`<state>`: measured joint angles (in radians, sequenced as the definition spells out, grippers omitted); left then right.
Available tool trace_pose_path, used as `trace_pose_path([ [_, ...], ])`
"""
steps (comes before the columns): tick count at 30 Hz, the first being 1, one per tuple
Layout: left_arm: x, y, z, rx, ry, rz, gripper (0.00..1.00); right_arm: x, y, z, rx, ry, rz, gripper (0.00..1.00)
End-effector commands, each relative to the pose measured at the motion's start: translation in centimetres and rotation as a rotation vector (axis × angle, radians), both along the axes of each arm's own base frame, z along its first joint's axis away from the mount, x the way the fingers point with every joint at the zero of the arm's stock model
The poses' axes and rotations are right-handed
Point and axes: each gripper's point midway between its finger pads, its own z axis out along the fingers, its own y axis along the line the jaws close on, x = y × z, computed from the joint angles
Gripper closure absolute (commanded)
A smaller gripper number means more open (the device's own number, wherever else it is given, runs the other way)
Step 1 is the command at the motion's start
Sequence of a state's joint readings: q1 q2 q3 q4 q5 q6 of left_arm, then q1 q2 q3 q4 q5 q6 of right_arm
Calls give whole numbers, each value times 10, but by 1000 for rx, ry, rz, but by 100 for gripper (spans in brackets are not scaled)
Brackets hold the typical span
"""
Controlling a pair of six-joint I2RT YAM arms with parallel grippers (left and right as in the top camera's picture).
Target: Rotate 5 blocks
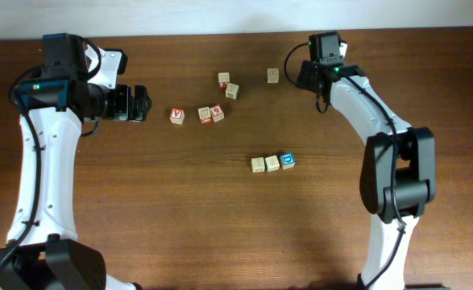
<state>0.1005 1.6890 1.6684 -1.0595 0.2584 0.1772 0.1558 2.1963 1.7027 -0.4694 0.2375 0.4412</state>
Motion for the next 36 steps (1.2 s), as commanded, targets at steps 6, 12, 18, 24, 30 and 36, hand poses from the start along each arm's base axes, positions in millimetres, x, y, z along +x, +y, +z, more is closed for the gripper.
trace_pose_path([
  [6,3,-1,6,-8,-14,1,1,5,-15,-39,-18,28,-81,31],
  [12,3,-1,6,-8,-14,1,1,11,-30,-38,1,5,-100,54],
  [18,3,-1,6,-8,-14,1,1,12,-24,-58,26,36,-54,54],
  [24,3,-1,6,-8,-14,1,1,11,-24,-58,0,45,-17,67],
  [30,3,-1,6,-8,-14,1,1,13,-23,-36,-8,26,4,74],
  [36,3,-1,6,-8,-14,1,1,3,-3,30,28,-2,170,75],
])
